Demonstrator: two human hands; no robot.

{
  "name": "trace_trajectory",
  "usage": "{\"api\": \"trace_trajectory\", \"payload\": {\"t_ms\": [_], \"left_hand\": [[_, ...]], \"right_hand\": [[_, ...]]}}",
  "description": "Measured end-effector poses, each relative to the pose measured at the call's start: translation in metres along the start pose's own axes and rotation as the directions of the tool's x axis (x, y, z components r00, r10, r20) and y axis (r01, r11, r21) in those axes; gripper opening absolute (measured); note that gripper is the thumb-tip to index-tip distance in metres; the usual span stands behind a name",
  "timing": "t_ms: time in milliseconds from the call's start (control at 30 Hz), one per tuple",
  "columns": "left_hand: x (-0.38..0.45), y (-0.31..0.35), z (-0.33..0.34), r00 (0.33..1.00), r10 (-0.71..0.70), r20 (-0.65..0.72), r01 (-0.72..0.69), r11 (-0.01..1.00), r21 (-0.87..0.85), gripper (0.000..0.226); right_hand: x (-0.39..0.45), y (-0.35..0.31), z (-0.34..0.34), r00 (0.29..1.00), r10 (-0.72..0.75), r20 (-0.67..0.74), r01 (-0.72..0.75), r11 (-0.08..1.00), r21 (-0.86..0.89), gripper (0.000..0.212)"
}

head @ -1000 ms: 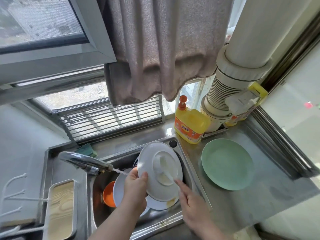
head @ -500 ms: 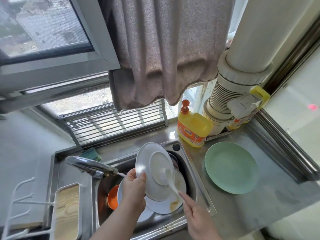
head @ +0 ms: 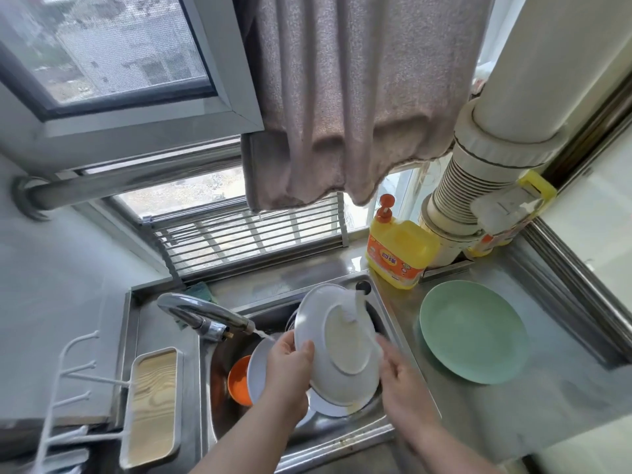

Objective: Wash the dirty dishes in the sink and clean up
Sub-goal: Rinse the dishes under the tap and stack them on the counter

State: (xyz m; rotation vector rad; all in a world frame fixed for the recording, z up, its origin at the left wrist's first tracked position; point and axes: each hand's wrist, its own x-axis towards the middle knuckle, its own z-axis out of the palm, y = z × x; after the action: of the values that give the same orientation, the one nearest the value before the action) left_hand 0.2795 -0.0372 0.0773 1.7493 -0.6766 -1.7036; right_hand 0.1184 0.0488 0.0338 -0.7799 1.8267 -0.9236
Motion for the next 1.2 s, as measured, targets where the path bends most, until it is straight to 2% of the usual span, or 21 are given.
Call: {"api": "trace_trajectory", "payload": {"t_ms": [67,133,233,300,333,433,500,567,667,767,833,867,933,1033,1067,1133,1200], "left_hand": [[-0.003,-0.004,-0.007,1.0,-0.019,0.012,0.02,0.999,-0.05,0.022],[-0.001,-0.007,-0.016,0.997,-0.068,0.046,0.074,0.987,-0.145,0.024],[0.003,-0.014,-0.035,0.984,-0.124,0.13,0.154,0.954,-0.258,0.028],[0.0,-0.018,-0.051,0.969,-0.149,0.198,0.197,0.948,-0.249,0.035],[-0.002,-0.021,-0.06,0.956,-0.164,0.244,0.219,0.95,-0.221,0.043],[-0.003,-0.018,-0.09,0.863,-0.156,0.481,0.264,0.95,-0.166,0.074],[-0.004,-0.003,-0.101,0.791,-0.126,0.599,0.259,0.956,-0.14,0.074],[-0.003,0.013,-0.1,0.767,-0.155,0.623,0.221,0.975,-0.029,0.064],[0.0,0.019,-0.094,0.804,-0.207,0.558,0.171,0.978,0.116,0.061],[0.005,0.009,-0.09,0.838,-0.165,0.52,0.171,0.985,0.037,0.058],[0.006,-0.003,-0.09,0.867,-0.167,0.47,0.205,0.978,-0.032,0.05],[0.007,-0.01,-0.09,0.881,-0.174,0.44,0.226,0.972,-0.069,0.047],[0.008,-0.027,-0.09,0.898,-0.191,0.397,0.261,0.957,-0.131,0.046],[0.004,-0.047,-0.085,0.921,-0.191,0.34,0.245,0.962,-0.123,0.051],[0.003,-0.052,-0.082,0.928,-0.184,0.323,0.227,0.969,-0.099,0.047],[0.001,-0.057,-0.079,0.947,-0.167,0.273,0.201,0.974,-0.104,0.042],[0.004,-0.06,-0.082,0.959,-0.176,0.224,0.223,0.954,-0.203,0.052]], "right_hand": [[0.017,0.008,-0.013,0.976,0.169,-0.138,-0.138,0.969,0.204,0.025],[0.024,0.011,-0.022,0.941,0.302,-0.152,-0.241,0.915,0.325,0.025],[0.026,0.012,-0.024,0.934,0.356,0.037,-0.328,0.81,0.485,0.023],[0.028,0.006,-0.021,0.924,0.343,0.172,-0.377,0.732,0.568,0.025],[0.029,0.002,-0.021,0.928,0.319,0.193,-0.371,0.741,0.559,0.028],[0.033,-0.007,-0.029,0.947,0.261,0.187,-0.316,0.863,0.393,0.043],[0.037,-0.016,-0.039,0.949,0.243,0.2,-0.29,0.921,0.26,0.047],[0.04,-0.029,-0.042,0.948,0.215,0.234,-0.256,0.953,0.162,0.048],[0.036,-0.054,-0.032,0.968,0.092,0.233,-0.116,0.989,0.09,0.048],[0.027,-0.065,-0.022,0.996,-0.028,0.079,0.029,0.999,-0.014,0.042],[0.022,-0.059,-0.024,0.994,-0.071,-0.08,0.059,0.988,-0.142,0.037],[0.017,-0.052,-0.027,0.99,-0.08,-0.116,0.059,0.984,-0.168,0.038],[-0.001,-0.034,-0.029,0.991,-0.114,-0.076,0.093,0.967,-0.239,0.038],[-0.038,-0.012,-0.016,0.968,-0.189,0.164,0.239,0.894,-0.38,0.041],[-0.044,-0.005,-0.01,0.959,-0.198,0.203,0.266,0.874,-0.407,0.045],[-0.039,0.009,-0.004,0.968,-0.197,0.158,0.244,0.89,-0.384,0.045],[-0.024,0.017,-0.01,0.989,-0.134,0.069,0.15,0.914,-0.377,0.039]]}}
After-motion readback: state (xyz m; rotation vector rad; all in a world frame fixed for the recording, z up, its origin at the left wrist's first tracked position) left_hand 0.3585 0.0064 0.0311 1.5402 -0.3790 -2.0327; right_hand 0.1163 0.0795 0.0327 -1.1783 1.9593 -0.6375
